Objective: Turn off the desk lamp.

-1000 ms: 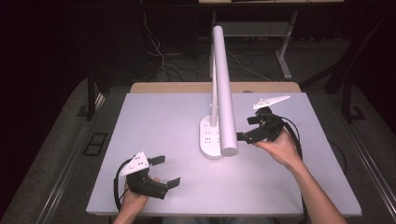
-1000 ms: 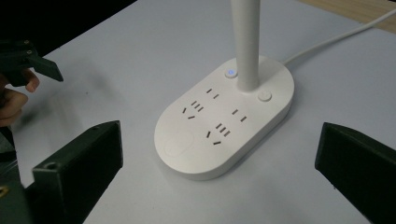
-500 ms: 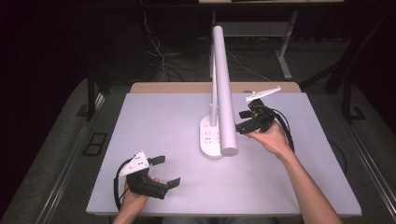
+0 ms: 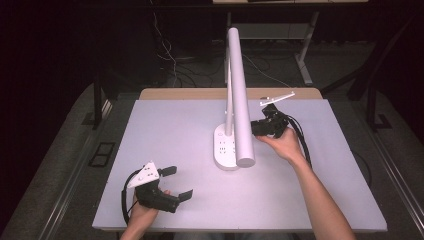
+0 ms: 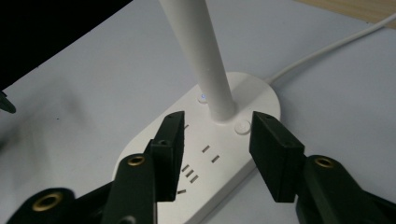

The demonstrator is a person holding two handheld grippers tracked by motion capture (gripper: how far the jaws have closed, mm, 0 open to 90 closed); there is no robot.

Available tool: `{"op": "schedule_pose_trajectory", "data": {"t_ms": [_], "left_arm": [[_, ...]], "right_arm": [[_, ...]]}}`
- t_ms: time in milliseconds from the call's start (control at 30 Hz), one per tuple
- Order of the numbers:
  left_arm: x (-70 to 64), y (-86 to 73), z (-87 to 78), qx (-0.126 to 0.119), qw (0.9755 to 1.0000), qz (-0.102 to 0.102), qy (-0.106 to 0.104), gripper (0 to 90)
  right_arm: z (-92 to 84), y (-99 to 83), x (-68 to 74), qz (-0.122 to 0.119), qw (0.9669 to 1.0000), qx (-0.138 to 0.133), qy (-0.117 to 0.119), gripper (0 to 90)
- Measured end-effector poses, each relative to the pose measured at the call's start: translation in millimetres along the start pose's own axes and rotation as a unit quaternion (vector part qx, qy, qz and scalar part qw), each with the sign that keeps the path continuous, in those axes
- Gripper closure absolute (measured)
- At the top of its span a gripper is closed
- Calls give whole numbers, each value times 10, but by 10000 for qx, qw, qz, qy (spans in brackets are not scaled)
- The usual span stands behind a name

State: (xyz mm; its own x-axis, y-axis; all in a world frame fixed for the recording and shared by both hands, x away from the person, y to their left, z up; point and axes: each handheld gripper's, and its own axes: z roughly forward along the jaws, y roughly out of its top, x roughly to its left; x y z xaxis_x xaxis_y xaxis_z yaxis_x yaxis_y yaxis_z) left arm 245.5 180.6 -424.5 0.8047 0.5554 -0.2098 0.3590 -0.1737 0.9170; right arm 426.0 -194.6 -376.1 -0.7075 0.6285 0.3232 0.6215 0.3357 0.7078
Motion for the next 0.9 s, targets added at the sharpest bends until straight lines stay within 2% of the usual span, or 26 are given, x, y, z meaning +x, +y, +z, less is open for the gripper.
{"op": "schedule_pose_trajectory", "data": {"t_ms": [133, 300, 333, 367, 500, 633, 900], "left_arm": [[4, 0, -1, 2, 10000, 7, -2, 0], [2, -1, -4, 5, 10000, 11, -9, 0], [2, -1, -4, 5, 10000, 11, -9, 0], [3, -1, -5, 6, 10000, 11, -10, 0], [6, -2, -11, 1, 10000, 7, -8, 0], [5, -2, -10, 8, 10000, 15, -12, 0], [5, -3, -14, -10, 10000, 4, -23, 0]], "right_arm": [[80, -2, -53, 74, 10000, 41, 6, 655], [167, -1, -106, 158, 9999, 44, 41, 787], [167, -1, -106, 158, 9999, 44, 41, 787], [199, -2, -117, 205, 9998, 52, 55, 830], [267, 3, -126, 218, 9997, 74, 33, 898], [333, 2, -150, 210, 9997, 86, 54, 898], [459, -50, -245, 383, 9992, 55, 41, 899]]}}
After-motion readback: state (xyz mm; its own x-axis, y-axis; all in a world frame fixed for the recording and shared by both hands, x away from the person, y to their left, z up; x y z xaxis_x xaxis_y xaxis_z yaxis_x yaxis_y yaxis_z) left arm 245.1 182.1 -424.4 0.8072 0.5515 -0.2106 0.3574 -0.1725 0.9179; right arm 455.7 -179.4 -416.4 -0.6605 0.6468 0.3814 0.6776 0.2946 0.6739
